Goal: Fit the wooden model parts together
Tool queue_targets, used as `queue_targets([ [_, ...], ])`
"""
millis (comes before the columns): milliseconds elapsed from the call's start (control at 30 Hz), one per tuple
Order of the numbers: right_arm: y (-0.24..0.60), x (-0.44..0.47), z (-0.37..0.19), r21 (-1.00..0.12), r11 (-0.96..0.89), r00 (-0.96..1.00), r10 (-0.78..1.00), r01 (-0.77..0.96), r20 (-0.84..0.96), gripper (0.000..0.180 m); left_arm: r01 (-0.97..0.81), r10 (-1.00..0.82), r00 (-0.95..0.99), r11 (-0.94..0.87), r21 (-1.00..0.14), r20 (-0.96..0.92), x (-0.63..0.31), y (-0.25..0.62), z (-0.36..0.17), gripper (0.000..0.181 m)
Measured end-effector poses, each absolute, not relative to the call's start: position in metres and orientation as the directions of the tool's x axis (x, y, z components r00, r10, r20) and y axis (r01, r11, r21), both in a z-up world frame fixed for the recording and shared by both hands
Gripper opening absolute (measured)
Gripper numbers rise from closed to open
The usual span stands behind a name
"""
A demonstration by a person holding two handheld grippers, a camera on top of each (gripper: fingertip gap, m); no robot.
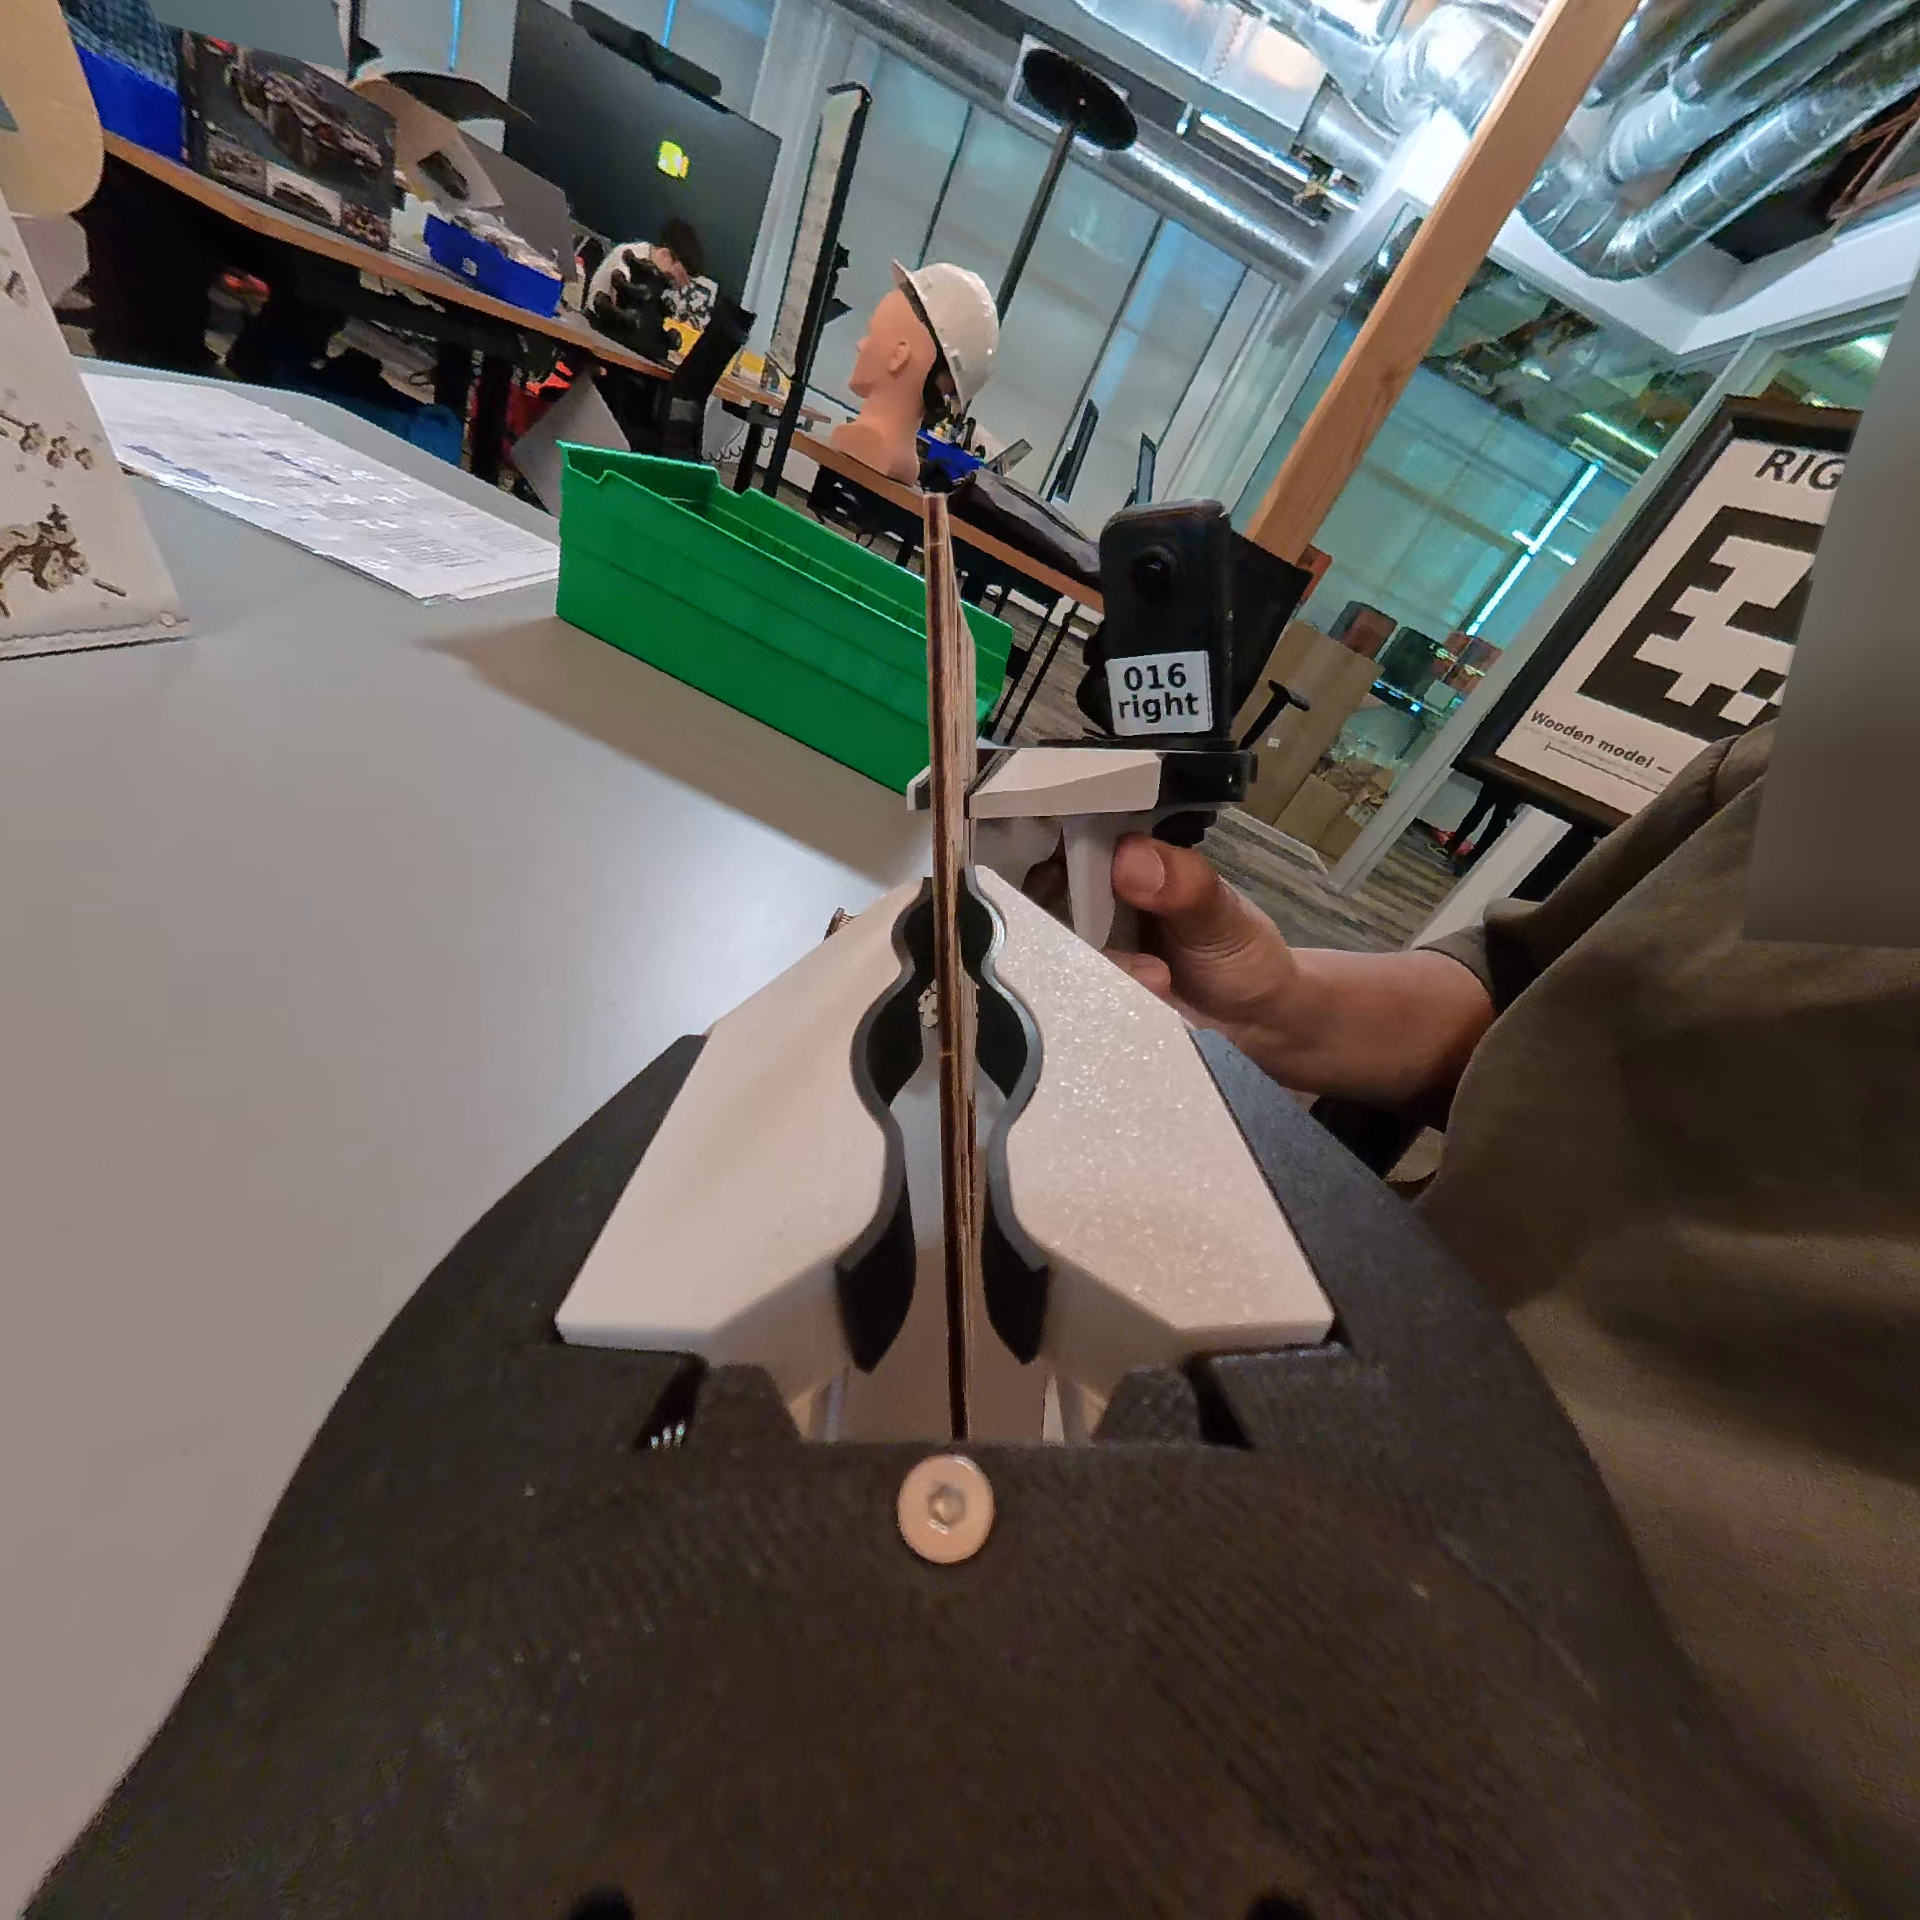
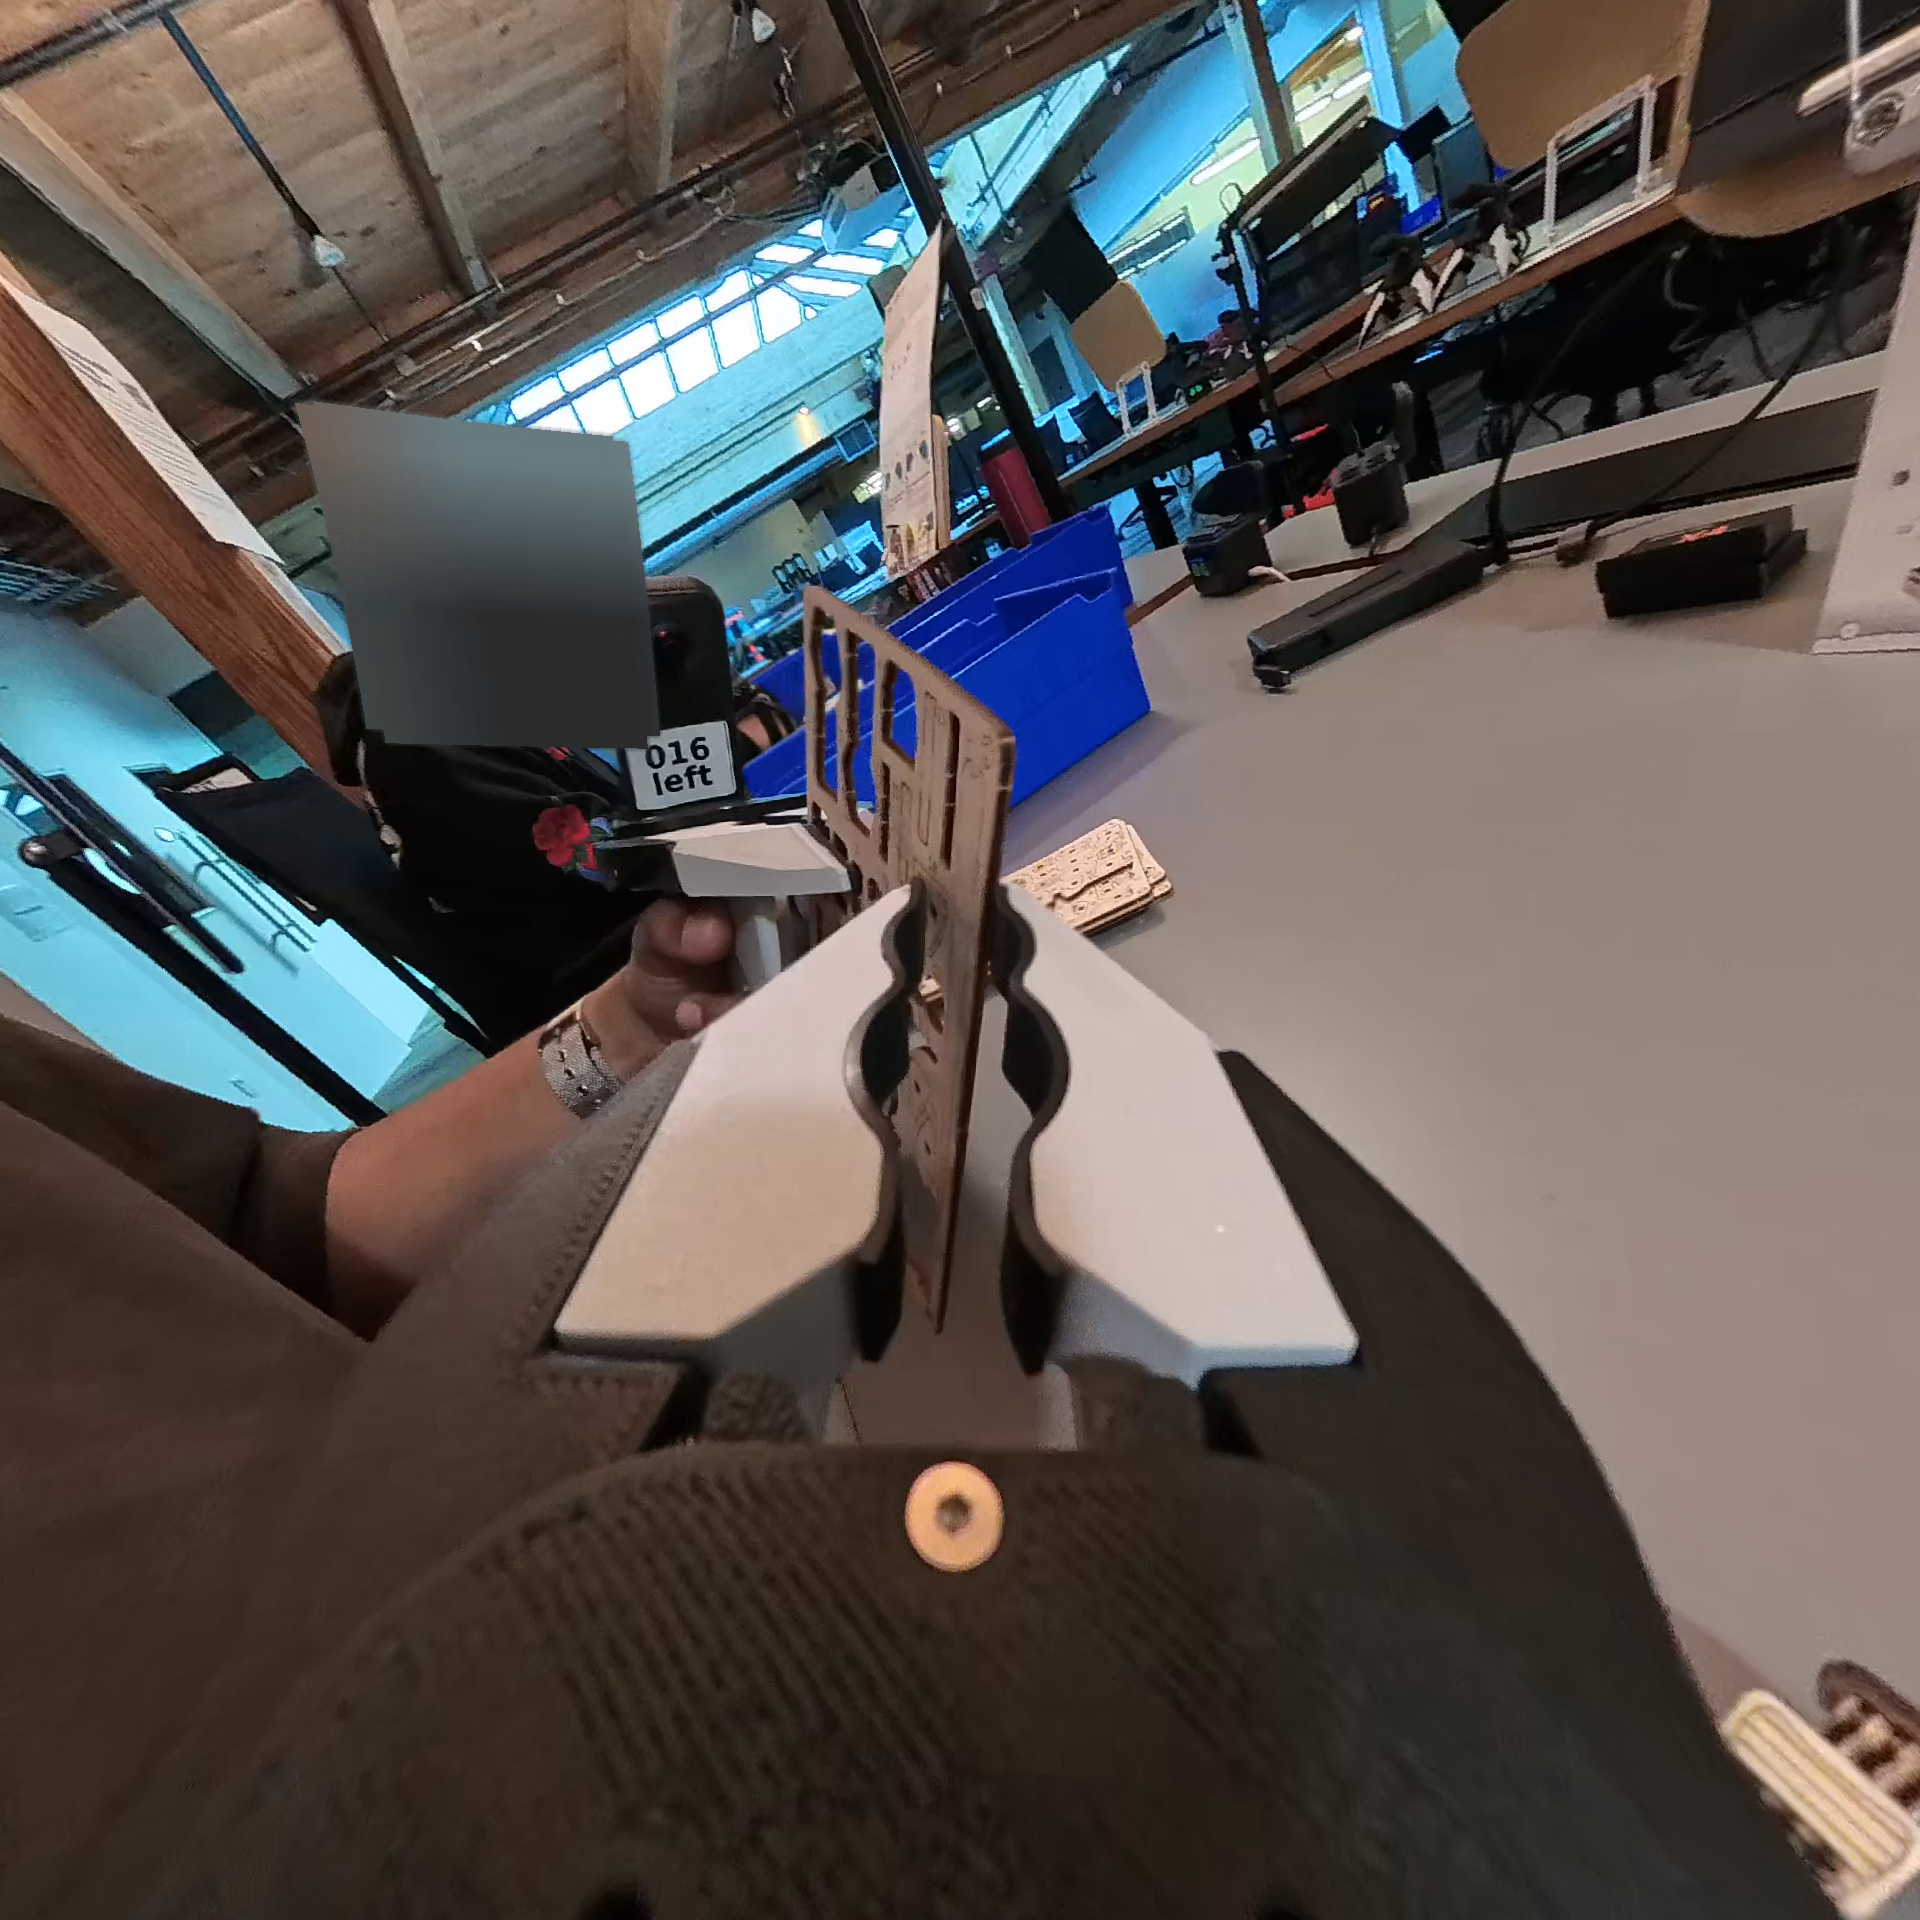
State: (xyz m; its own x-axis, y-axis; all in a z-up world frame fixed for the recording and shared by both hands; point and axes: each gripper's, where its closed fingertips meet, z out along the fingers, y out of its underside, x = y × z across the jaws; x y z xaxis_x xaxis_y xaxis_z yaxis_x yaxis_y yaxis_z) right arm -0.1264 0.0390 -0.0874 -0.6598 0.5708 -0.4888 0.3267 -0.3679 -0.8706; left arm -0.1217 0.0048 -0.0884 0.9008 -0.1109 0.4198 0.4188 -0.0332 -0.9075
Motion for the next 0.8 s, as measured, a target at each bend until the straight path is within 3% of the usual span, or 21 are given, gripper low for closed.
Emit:
queue_targets([
  [800, 0.0462, -0.1304, -0.0946, -0.882, -0.335, -0.571, 0.672, 0.333, -0.471, 0.012, 0.419, -0.066, 0.905, -0.041, -0.907, 0.420, -0.1249, 0.0113, -0.0967, 0.000],
])
